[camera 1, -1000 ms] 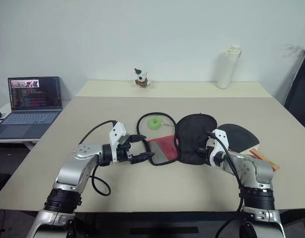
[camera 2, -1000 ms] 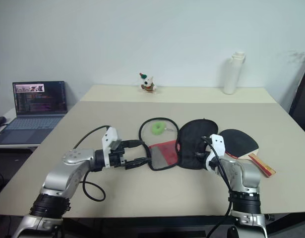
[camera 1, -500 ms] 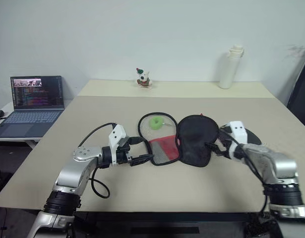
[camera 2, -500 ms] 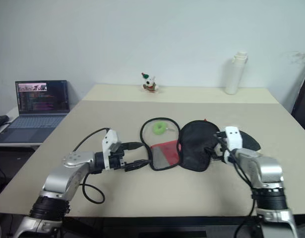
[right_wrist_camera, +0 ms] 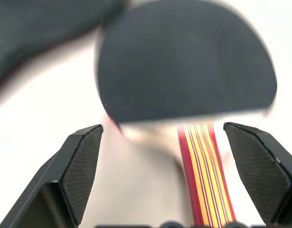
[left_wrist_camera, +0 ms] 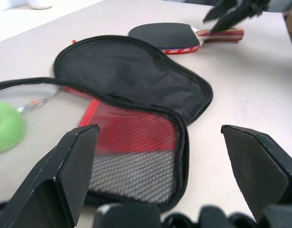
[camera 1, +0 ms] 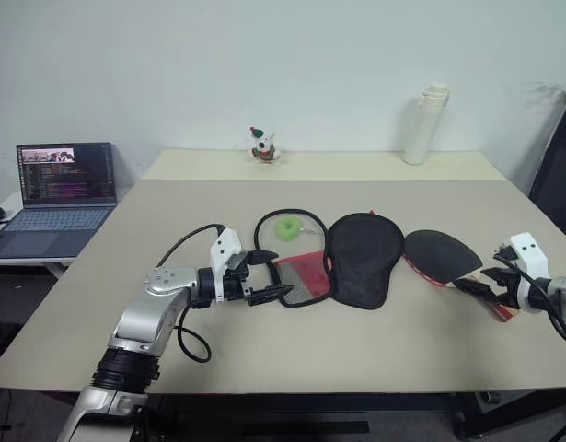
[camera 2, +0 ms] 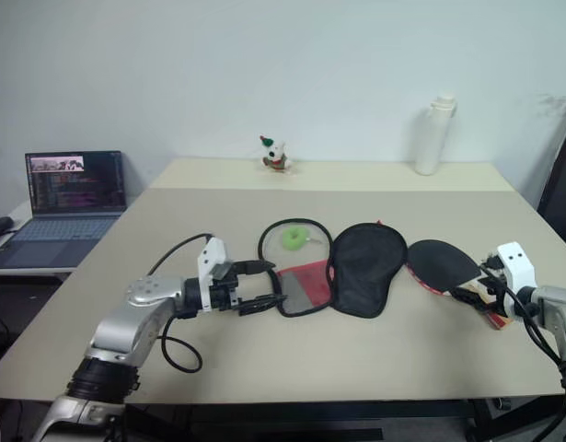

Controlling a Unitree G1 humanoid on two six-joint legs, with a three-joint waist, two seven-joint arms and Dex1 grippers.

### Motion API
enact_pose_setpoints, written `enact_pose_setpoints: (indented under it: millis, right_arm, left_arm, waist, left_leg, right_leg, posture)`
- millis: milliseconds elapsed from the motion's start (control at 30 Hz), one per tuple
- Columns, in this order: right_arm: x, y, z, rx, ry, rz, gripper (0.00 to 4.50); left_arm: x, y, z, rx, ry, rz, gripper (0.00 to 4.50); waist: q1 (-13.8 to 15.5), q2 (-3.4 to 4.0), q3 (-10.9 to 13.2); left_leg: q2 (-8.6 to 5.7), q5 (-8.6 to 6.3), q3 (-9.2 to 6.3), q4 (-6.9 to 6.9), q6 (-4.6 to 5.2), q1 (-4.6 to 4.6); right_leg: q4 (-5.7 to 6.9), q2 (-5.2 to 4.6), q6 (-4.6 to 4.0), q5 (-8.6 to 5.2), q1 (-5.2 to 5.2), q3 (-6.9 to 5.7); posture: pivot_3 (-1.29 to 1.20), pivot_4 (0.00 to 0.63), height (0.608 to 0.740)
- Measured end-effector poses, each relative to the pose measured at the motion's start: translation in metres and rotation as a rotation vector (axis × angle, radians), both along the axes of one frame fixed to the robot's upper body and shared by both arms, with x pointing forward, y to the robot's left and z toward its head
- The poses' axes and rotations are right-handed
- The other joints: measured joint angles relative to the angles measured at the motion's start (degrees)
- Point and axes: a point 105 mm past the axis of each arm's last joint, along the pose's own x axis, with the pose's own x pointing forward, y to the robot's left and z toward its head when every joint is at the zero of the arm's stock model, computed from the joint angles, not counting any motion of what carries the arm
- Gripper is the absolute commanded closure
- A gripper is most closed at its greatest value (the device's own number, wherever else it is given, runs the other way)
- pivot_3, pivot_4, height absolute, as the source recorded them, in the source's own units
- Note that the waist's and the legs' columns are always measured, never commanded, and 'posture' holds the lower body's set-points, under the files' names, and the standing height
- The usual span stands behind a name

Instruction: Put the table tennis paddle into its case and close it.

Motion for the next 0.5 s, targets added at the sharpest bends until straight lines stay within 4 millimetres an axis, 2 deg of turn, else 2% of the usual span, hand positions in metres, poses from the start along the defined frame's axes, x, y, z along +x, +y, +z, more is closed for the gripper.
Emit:
enact_pose_setpoints:
  millis: [167, 333, 500]
  right_arm:
    - [0.009, -0.003, 0.002, -0.014, -0.007, 0.004, 0.03]
    - [0.012, -0.007, -0.015, -0.022, 0.04, -0.007, 0.03]
    - [0.015, -0.008, -0.016, -0.031, 0.049, 0.008, 0.03]
  left_arm:
    - [-0.001, -0.002, 0.003, 0.0, 0.002, -0.031, 0.0]
    - [-0.005, -0.004, 0.006, 0.0, 0.004, -0.077, 0.0]
    - [-0.003, -0.008, 0.017, 0.004, -0.032, -0.099, 0.0]
  waist:
    - [-0.05, 0.0, 0.0]
    - [0.11, 0.0, 0.0]
    - [0.1, -0.01, 0.0]
  left_leg:
    - [-0.01, 0.0, 0.0, 0.01, 0.0, -0.01]
    - [-0.03, 0.0, 0.02, 0.01, 0.0, -0.03]
    - [-0.02, 0.0, 0.01, 0.07, 0.0, 0.04]
  right_leg:
    - [-0.02, 0.02, 0.01, 0.0, 0.0, 0.03]
    - [-0.03, 0.01, 0.0, 0.01, 0.0, 0.04]
    - [-0.01, 0.01, 0.03, 0.02, 0.07, 0.07]
  posture:
    - [0.0, 0.15, 0.74]
    - [0.0, 0.15, 0.74]
    - [0.0, 0.15, 0.74]
